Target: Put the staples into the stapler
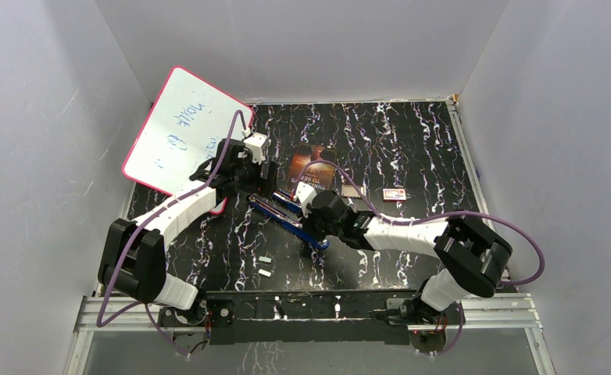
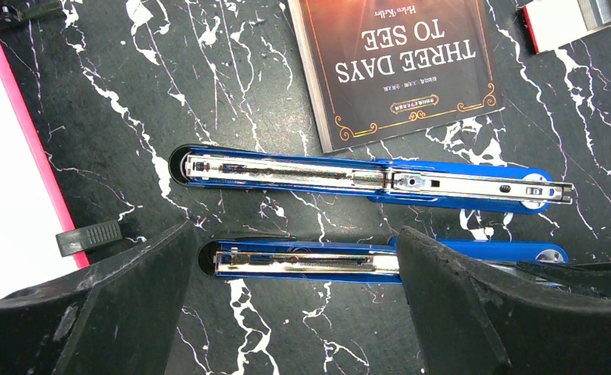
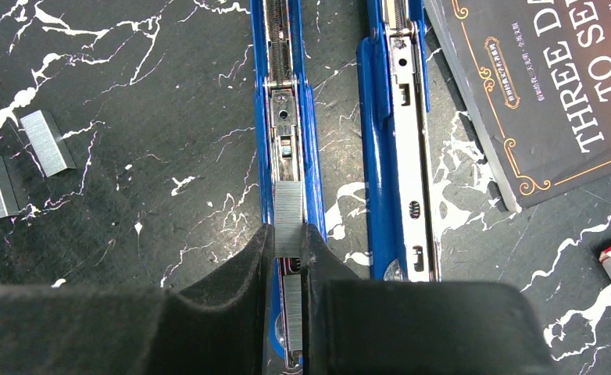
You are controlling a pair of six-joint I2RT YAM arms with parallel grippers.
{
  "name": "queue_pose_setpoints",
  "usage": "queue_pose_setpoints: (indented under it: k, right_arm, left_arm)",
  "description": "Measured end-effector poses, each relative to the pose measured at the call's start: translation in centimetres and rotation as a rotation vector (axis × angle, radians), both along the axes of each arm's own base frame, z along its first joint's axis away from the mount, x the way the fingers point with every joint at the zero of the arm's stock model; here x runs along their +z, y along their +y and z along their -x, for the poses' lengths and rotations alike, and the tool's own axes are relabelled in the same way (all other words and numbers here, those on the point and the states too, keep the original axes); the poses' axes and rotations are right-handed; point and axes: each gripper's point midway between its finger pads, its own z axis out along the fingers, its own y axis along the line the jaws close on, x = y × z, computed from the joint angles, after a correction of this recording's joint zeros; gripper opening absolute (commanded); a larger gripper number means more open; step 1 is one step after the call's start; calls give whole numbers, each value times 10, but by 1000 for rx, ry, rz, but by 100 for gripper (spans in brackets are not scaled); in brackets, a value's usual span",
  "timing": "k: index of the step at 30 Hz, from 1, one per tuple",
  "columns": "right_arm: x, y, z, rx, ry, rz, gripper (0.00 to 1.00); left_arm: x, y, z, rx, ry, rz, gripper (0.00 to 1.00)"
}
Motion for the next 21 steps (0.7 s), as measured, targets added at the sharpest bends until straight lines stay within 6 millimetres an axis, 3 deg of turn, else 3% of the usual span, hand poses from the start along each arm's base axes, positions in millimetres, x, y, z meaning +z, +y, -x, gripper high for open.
queue_pose_setpoints:
  k: [21]
  right_arm:
    - [-2,-2,2,4,9,19,28]
  left_arm:
    - [0,0,0,0,0,0,98]
